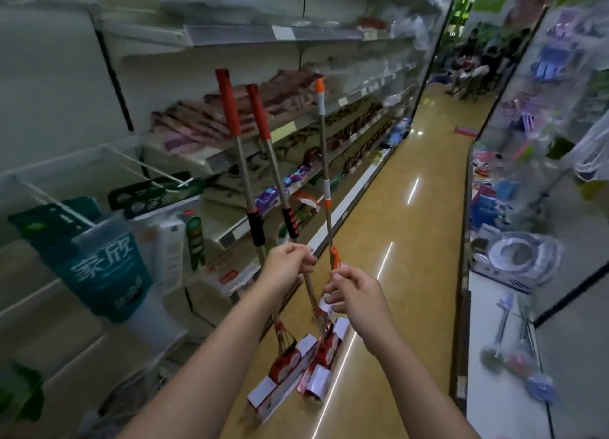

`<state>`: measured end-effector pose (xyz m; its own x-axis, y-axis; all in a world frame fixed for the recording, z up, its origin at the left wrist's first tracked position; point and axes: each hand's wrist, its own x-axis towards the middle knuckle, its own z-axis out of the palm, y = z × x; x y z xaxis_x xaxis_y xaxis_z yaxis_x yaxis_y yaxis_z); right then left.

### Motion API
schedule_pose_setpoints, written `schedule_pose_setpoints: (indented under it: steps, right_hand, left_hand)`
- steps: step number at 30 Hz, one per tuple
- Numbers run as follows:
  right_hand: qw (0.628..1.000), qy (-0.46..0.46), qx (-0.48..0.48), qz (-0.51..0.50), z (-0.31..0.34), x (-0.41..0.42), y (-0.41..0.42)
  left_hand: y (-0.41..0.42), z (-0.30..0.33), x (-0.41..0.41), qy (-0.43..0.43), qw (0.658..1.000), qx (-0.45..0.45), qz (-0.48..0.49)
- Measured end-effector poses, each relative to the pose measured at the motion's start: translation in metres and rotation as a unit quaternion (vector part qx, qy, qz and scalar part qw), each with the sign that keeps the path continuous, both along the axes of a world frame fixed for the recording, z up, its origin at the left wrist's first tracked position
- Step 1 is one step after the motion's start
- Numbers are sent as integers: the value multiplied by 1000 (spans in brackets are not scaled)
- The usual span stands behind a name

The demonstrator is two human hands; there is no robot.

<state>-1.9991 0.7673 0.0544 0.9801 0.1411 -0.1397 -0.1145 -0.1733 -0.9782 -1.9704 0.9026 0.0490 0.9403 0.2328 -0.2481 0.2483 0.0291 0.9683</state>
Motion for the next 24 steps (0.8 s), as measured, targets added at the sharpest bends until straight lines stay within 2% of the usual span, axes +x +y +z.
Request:
schedule_pose_setpoints:
  steps: [5, 13, 19, 24]
  right_hand:
    - [999, 22, -9, 23, -11, 93, -29]
    - [985, 14, -51, 165, -27, 243, -47]
    - [969, 35, -43, 239, -32, 320, -18]
    - [955, -10, -70, 287, -35, 363, 23]
  left_hand:
    - [-28, -23, 86, 33, 999, 11, 14]
    - [-53, -47, 192, 67, 985, -4, 159]
    - [-37, -54, 230, 100, 960, 3, 262]
    - [-11, -70, 265, 117, 947, 31, 299]
